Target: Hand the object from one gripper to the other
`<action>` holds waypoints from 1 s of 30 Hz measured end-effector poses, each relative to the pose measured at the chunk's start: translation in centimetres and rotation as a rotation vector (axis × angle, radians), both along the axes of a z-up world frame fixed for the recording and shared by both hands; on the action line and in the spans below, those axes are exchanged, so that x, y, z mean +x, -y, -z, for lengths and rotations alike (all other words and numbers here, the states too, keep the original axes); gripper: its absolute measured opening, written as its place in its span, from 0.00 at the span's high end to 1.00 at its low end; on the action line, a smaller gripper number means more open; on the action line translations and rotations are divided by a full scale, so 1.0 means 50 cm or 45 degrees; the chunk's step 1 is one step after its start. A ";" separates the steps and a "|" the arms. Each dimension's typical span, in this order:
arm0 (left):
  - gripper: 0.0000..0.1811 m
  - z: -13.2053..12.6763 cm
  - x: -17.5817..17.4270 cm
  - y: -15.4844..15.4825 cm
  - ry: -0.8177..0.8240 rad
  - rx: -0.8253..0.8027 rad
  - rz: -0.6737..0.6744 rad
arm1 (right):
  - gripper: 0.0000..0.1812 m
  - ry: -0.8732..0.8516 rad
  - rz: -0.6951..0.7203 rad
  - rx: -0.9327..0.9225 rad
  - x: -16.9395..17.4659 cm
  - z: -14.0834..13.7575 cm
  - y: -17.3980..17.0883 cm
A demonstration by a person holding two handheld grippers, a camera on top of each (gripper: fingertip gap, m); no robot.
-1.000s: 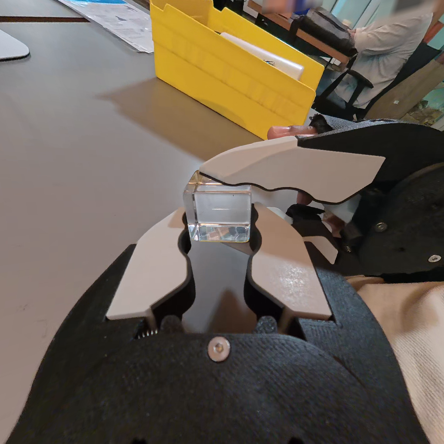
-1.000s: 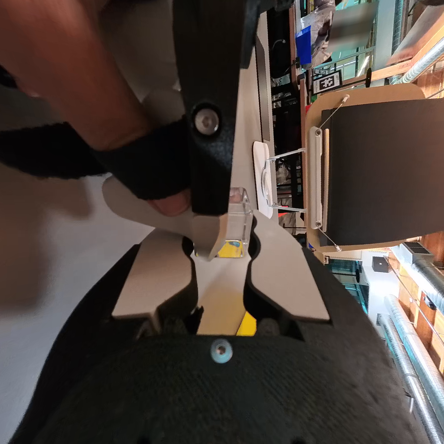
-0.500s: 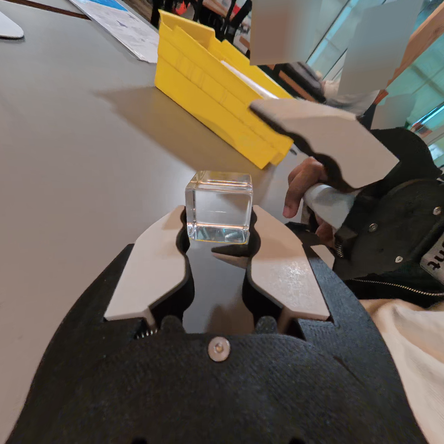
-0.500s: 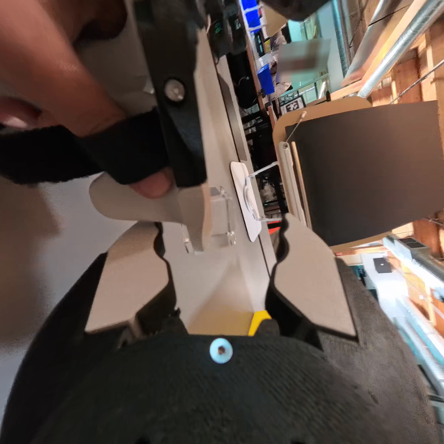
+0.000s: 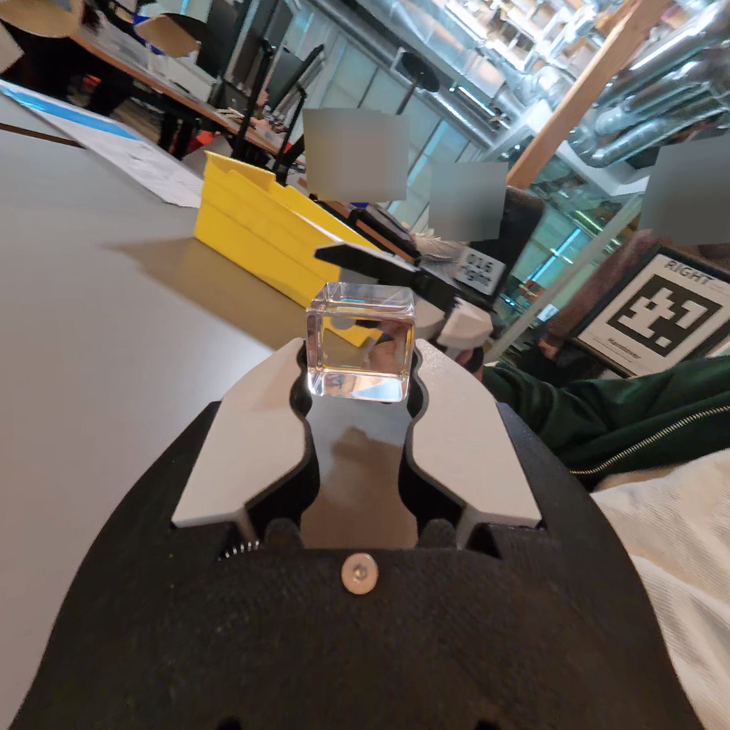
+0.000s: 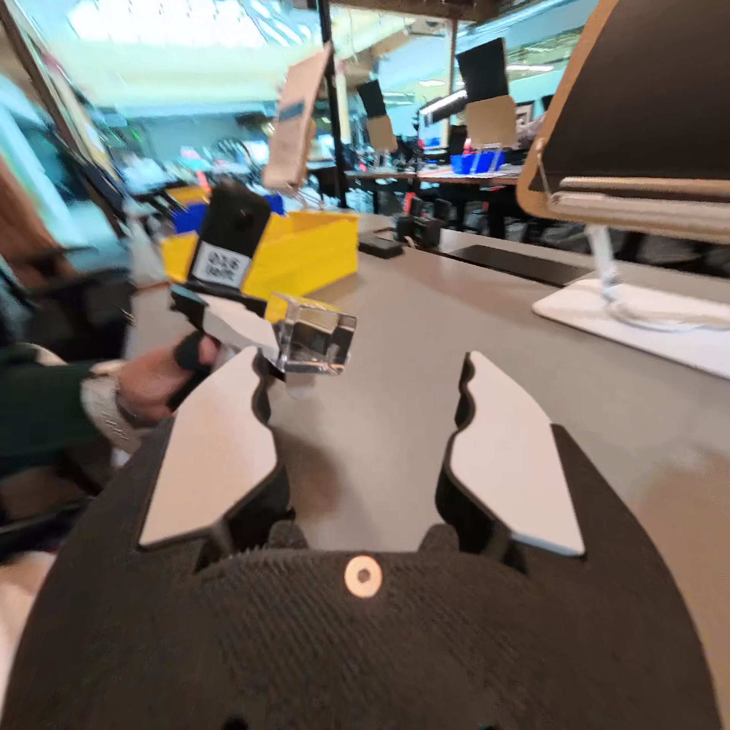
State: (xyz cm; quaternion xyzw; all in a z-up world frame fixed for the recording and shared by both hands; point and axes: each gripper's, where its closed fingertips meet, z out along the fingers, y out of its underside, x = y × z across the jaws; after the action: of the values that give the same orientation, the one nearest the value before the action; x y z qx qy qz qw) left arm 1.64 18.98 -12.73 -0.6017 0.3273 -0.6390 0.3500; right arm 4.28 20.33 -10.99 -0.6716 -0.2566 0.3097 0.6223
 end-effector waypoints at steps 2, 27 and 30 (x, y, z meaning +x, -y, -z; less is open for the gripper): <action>0.74 -0.002 0.007 0.016 0.008 0.021 0.054 | 0.61 -0.159 -0.190 -0.134 -0.014 -0.001 0.020; 0.74 0.018 0.045 0.073 -0.081 0.079 0.197 | 0.75 -0.293 -0.498 -0.390 -0.065 0.020 0.060; 0.74 0.018 0.045 0.073 -0.080 0.083 0.194 | 0.75 -0.291 -0.501 -0.401 -0.066 0.021 0.059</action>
State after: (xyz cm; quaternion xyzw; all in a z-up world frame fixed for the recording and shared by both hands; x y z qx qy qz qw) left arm 3.91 15.34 -13.64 -0.5831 0.4036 -0.6337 0.3091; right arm 0.99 17.36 -12.04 -0.6581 -0.2590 0.5343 0.4631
